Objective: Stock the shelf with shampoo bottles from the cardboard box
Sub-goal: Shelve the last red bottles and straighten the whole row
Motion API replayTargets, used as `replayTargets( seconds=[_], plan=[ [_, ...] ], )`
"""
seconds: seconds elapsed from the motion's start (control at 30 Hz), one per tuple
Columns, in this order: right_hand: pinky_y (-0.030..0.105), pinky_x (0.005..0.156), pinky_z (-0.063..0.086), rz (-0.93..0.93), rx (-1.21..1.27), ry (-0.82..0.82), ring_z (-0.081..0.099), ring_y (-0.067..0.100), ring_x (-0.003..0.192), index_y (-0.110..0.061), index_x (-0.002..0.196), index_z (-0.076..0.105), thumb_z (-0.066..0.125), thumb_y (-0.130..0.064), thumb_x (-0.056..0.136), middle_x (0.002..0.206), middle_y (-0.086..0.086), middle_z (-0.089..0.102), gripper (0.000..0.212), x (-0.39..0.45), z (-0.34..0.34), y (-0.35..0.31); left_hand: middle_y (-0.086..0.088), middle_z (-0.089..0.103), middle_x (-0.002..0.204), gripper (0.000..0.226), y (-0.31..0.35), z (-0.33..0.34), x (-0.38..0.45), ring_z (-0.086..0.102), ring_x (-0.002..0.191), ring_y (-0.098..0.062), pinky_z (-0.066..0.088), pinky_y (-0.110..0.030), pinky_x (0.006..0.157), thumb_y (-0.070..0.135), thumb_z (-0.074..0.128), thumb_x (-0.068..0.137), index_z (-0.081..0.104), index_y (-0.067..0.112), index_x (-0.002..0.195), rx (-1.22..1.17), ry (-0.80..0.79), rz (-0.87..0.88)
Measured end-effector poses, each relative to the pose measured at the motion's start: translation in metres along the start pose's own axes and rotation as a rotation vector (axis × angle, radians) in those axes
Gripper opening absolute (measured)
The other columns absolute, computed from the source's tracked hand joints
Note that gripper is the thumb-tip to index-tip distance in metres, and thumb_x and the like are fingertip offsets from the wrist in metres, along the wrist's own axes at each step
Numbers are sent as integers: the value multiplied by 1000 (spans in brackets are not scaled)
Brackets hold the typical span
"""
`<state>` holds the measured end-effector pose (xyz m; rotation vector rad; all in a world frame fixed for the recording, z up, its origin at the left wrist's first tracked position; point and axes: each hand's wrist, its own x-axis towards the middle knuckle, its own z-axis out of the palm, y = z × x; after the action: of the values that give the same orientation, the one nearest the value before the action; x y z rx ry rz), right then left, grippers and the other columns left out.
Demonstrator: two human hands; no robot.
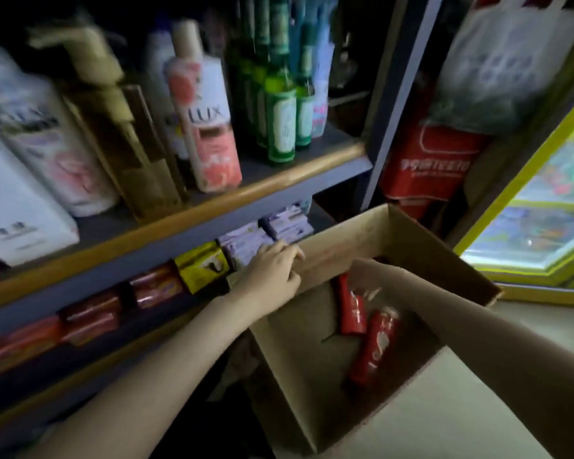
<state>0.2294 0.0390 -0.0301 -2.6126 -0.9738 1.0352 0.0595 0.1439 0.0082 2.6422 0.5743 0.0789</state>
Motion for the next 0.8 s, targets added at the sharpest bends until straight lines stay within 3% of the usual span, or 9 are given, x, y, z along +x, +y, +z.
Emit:
replayTargets(
  seconds=[0.1, 0.2, 0.27, 0.37, 0.43, 0.57, 0.67, 0.73, 0.8],
  plan=[
    [23, 59, 44, 143, 7, -97, 62, 30, 91, 2, 126, 51, 51, -10, 90, 87, 8, 56, 38, 41, 39, 23, -4, 43, 132, 33, -14, 26, 14, 32, 127, -26, 30, -34, 102, 15, 42, 92, 46, 17, 124, 21, -104, -98],
    [33, 89, 48, 245, -92, -95, 57, 29, 113, -4, 127, 48, 51, -18, 90, 119, 14, 56, 40, 67, 66, 33, -3, 45, 128, 30, -29, 44, 19, 32, 127, -21, 27, -27, 101, 14, 42, 92, 49, 16, 121, 5, -124, -153],
    [33, 93, 50, 310, -77, -88, 56, 28, 112, -5, 127, 45, 51, -17, 90, 124, 13, 53, 40, 78, 79, 37, -1, 48, 121, 26, -36, 50, 18, 37, 122, -17, 30, -23, 96, 12, 42, 92, 53, 16, 115, -25, -88, -165],
    [33, 72, 54, 468, 141, -124, 60, 29, 101, -4, 133, 33, 66, -18, 81, 109, 15, 51, 63, 87, 84, 42, 0, 53, 115, 24, -43, 55, 19, 44, 114, -16, 32, -20, 88, 11, 43, 90, 56, 15, 110, -32, -43, -176],
    [31, 72, 53, 515, 262, -152, 60, 27, 97, -6, 138, 23, 71, -24, 77, 106, 15, 49, 80, 87, 84, 43, -1, 54, 114, 23, -45, 56, 19, 46, 112, -16, 33, -20, 86, 10, 43, 90, 57, 14, 109, -43, -46, -194],
    [21, 48, 36, 586, 520, -254, 45, 15, 57, -5, 106, 36, 65, -41, 82, 73, 9, 46, 52, 68, 74, 31, 2, 60, 113, 23, -37, 52, 17, 54, 108, -14, 40, -21, 84, 9, 45, 89, 59, 14, 107, -128, -4, -234],
    [14, 36, 35, 680, 1014, -264, 40, 10, 35, -13, 108, 46, 72, -47, 72, 68, 5, 51, 56, 49, 76, 16, 3, 63, 111, 21, -30, 49, 14, 58, 102, -13, 45, -23, 82, 14, 47, 91, 59, 16, 108, -217, -43, -329],
    [13, 34, 34, 675, 1346, -178, 38, 10, 33, -13, 107, 50, 70, -49, 72, 74, 5, 53, 54, 30, 80, -7, -3, 64, 111, 22, -25, 45, 9, 61, 99, -20, 51, -32, 88, 21, 45, 93, 57, 16, 110, -289, -87, -395],
    [13, 32, 32, 594, 1669, -83, 39, 13, 43, -8, 86, 47, 64, -44, 80, 70, 5, 49, 40, 2, 84, -47, -8, 64, 114, 27, -20, 31, 2, 60, 104, -26, 49, -38, 93, 27, 41, 96, 56, 14, 114, -375, -61, -405]
  ],
)
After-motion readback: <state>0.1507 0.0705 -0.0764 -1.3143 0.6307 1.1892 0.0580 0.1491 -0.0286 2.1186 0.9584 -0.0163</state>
